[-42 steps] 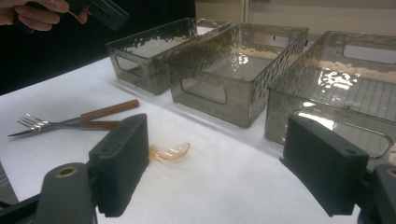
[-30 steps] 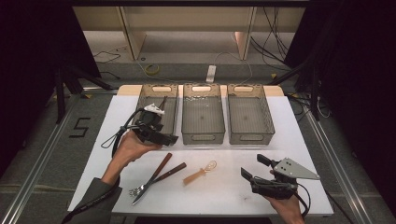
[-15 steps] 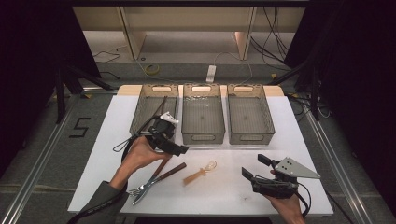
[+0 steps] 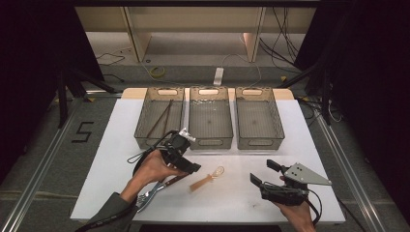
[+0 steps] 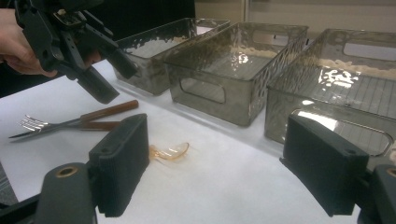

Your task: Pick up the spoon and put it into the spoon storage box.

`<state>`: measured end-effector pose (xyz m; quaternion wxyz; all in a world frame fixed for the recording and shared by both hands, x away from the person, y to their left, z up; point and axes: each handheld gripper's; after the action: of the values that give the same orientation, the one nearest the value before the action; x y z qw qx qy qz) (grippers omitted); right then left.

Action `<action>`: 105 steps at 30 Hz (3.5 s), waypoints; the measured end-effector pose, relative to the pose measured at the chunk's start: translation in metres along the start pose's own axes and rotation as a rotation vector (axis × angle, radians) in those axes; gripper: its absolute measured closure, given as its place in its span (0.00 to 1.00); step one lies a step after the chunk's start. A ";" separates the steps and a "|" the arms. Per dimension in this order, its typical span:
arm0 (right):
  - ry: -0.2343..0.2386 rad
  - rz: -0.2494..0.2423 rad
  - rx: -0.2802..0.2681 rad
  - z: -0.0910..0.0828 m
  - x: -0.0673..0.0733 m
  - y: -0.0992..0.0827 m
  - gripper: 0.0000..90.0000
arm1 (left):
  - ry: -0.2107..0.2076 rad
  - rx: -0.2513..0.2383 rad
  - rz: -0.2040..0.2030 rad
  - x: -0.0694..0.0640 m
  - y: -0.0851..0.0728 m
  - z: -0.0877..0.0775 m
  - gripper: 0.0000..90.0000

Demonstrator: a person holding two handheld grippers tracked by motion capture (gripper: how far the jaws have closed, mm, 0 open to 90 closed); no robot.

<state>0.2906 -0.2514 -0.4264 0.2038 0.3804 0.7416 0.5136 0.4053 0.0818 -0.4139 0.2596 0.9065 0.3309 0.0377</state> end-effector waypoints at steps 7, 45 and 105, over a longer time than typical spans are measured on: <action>0.002 0.005 -0.001 0.001 -0.002 0.000 0.26 | -0.003 0.036 0.023 -0.005 -0.002 0.009 0.19; 0.010 -0.012 0.007 0.005 0.003 0.001 0.26 | -0.067 0.201 0.167 -0.036 -0.017 0.051 0.73; 0.007 -0.015 0.011 0.005 0.002 0.001 0.26 | -0.028 -0.075 0.085 -0.019 -0.008 0.016 0.82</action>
<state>0.2928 -0.2464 -0.4272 0.2030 0.3741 0.7478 0.5095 0.3898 0.0684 -0.4297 0.2959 0.9099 0.2867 0.0485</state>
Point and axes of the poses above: each handheld gripper's, and its own axes: z roughly forward along the jaws, y roughly out of its top, x roughly to its left, and after that the axes turned 3 degrees about x, right-handed
